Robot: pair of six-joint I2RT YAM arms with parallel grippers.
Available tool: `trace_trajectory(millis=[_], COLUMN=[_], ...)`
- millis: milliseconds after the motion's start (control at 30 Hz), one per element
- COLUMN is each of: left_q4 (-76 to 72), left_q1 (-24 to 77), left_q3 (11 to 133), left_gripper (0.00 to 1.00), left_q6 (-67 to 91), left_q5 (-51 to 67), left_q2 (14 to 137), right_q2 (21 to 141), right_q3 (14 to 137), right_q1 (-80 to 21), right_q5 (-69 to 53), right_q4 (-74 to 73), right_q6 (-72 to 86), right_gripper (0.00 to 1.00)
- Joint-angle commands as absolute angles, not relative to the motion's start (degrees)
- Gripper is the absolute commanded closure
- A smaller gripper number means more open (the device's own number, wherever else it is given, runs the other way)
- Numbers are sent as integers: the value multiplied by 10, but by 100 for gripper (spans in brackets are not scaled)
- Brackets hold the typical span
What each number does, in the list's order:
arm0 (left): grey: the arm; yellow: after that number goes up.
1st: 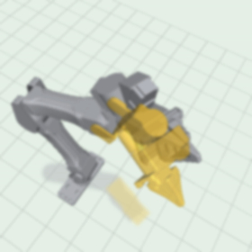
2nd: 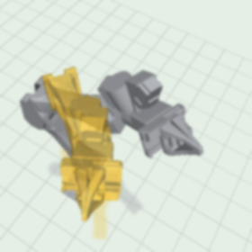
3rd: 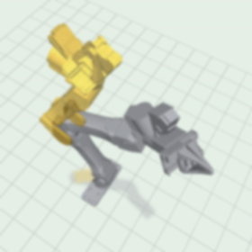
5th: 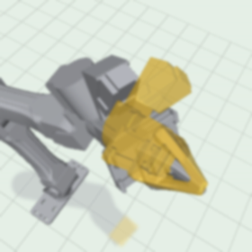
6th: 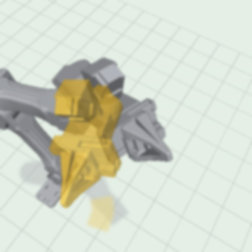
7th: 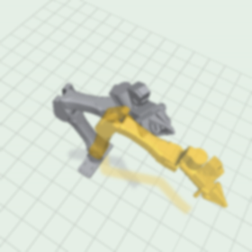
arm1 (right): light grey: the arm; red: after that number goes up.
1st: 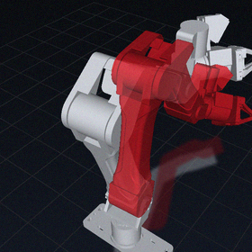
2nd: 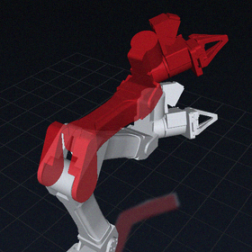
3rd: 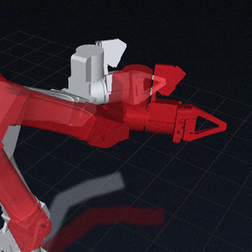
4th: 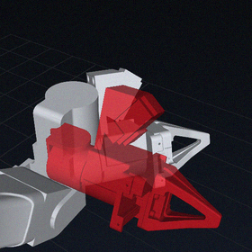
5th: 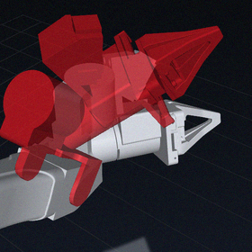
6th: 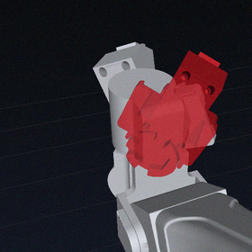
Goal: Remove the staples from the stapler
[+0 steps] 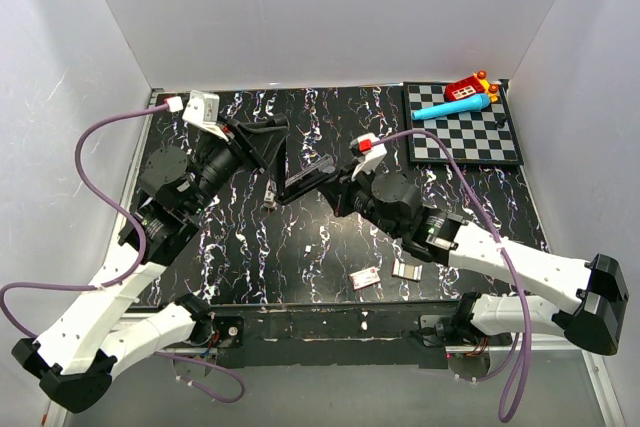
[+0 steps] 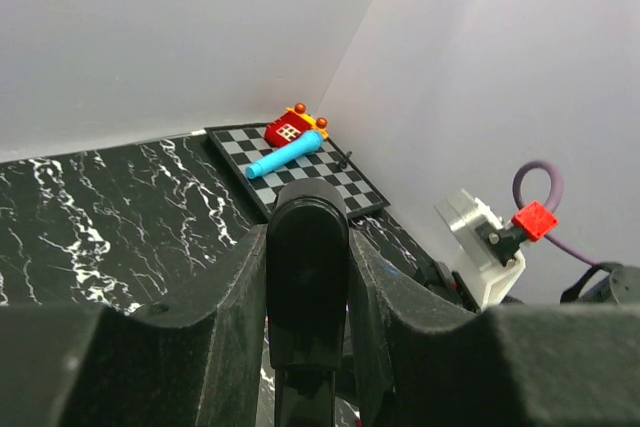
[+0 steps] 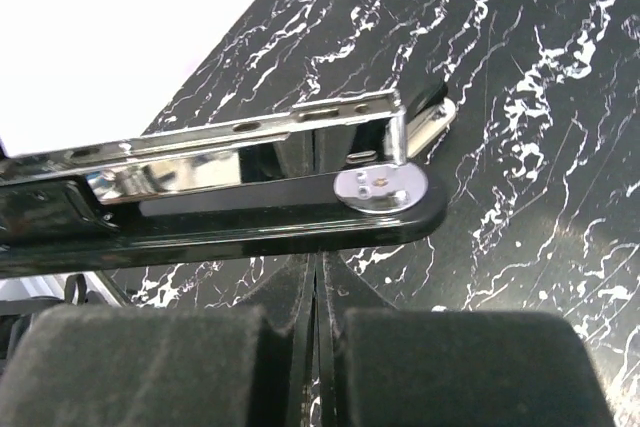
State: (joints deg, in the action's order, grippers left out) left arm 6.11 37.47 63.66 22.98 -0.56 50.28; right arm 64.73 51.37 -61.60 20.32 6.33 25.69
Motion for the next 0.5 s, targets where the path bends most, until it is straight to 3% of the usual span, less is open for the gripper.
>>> trace_trajectory(millis=[0,467], left_q4=[45,37], left_q1=[374,374], left_q3=[653,638], left_gripper=[100,100], left_q6=[270,269], left_q5=[54,141], left_q2=[494,497], right_q2=[639,616], right_q3=[567,636], right_q1=[-612,-612], right_q5=[170,113], right_q4=[78,11], right_q6=[194,105], right_gripper=[99,99])
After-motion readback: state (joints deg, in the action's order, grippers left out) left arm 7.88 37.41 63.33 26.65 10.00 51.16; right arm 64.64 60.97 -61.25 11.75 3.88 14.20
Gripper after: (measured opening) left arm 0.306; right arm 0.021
